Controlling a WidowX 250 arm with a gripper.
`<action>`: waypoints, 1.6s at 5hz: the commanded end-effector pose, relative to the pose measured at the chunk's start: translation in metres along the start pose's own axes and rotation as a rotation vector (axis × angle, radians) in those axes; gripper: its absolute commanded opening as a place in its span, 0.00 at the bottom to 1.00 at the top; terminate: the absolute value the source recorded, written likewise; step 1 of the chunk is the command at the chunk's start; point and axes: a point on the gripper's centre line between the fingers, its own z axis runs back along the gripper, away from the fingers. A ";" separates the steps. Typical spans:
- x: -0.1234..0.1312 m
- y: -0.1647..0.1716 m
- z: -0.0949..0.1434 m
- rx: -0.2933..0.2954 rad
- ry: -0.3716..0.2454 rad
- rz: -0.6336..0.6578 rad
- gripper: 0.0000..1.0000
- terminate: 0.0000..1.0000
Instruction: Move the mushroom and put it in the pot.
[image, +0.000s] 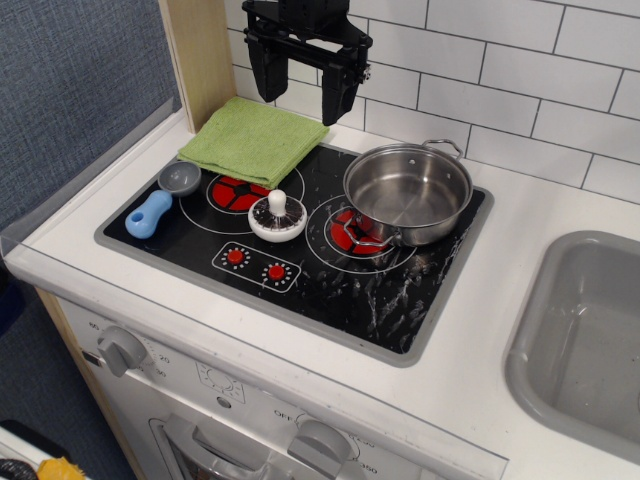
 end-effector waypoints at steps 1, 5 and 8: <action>0.000 0.000 0.000 0.000 0.000 0.000 1.00 0.00; -0.058 0.008 -0.042 0.027 0.051 -0.020 1.00 0.00; -0.045 -0.003 -0.057 0.005 0.046 -0.061 1.00 0.00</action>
